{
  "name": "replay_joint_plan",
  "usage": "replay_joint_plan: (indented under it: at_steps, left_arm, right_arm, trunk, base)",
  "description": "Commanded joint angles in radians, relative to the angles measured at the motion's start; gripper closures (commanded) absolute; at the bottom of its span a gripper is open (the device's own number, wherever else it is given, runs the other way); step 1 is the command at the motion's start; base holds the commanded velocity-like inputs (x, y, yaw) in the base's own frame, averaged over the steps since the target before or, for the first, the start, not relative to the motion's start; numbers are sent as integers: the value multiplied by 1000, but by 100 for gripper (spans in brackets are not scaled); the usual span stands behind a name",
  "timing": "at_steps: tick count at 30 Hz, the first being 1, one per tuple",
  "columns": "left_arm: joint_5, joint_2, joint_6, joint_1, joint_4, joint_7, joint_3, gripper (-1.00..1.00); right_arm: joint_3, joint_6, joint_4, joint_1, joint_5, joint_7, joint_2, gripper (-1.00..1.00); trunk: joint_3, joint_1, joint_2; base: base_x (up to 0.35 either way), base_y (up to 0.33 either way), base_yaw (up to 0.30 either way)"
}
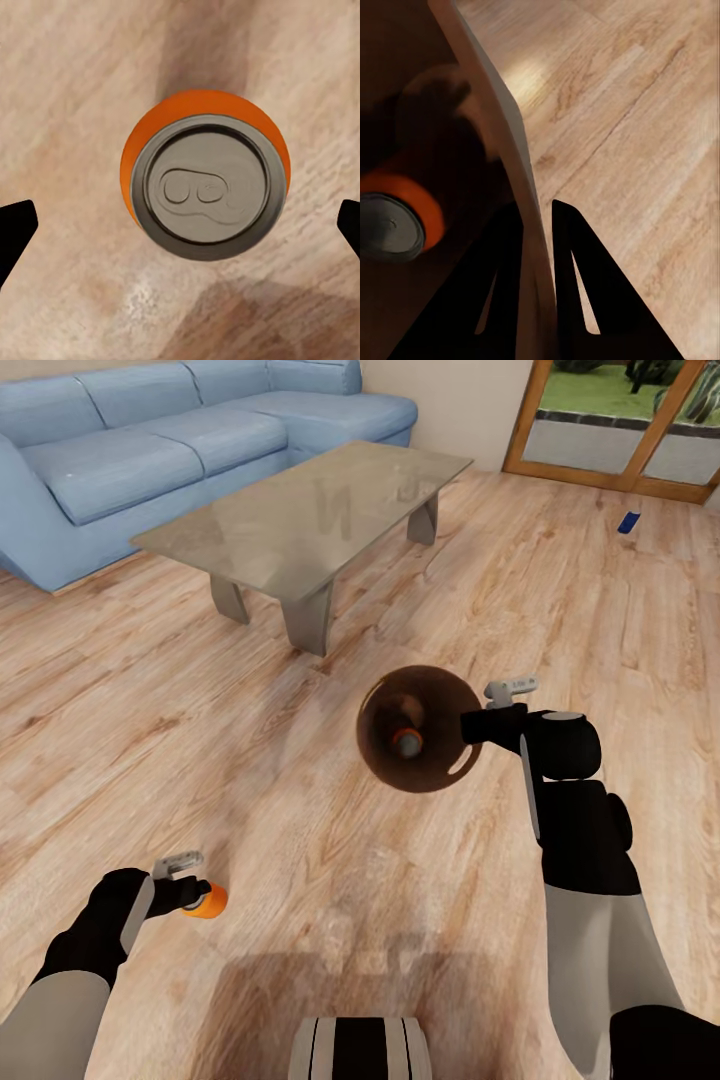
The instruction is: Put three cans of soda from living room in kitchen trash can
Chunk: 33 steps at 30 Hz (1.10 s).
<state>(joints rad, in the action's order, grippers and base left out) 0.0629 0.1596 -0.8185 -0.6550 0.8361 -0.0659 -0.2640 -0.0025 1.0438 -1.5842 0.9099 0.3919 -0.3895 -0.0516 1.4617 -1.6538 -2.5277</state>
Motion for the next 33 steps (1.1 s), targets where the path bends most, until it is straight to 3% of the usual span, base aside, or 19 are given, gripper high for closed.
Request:
replay_joint_plan:
  at_steps: [1,24,33]
  left_arm:
    - [0,0,2,0,0,0,0,-100]
    - [0,-3,4,0,0,0,14,-100]
    - [0,-16,4,0,0,2,25,-100]
  right_arm:
    - [1,3,0,0,-27,-6,0,100]
    - [4,3,0,-2,-27,-6,-1,100]
    - [20,3,0,-2,-27,-6,1,100]
  trunk:
    - [0,0,0]
    - [0,0,0]
    - [31,-3,-2]
  base:
    - [0,0,0]
    - [37,0,0]
    - [1,0,0]
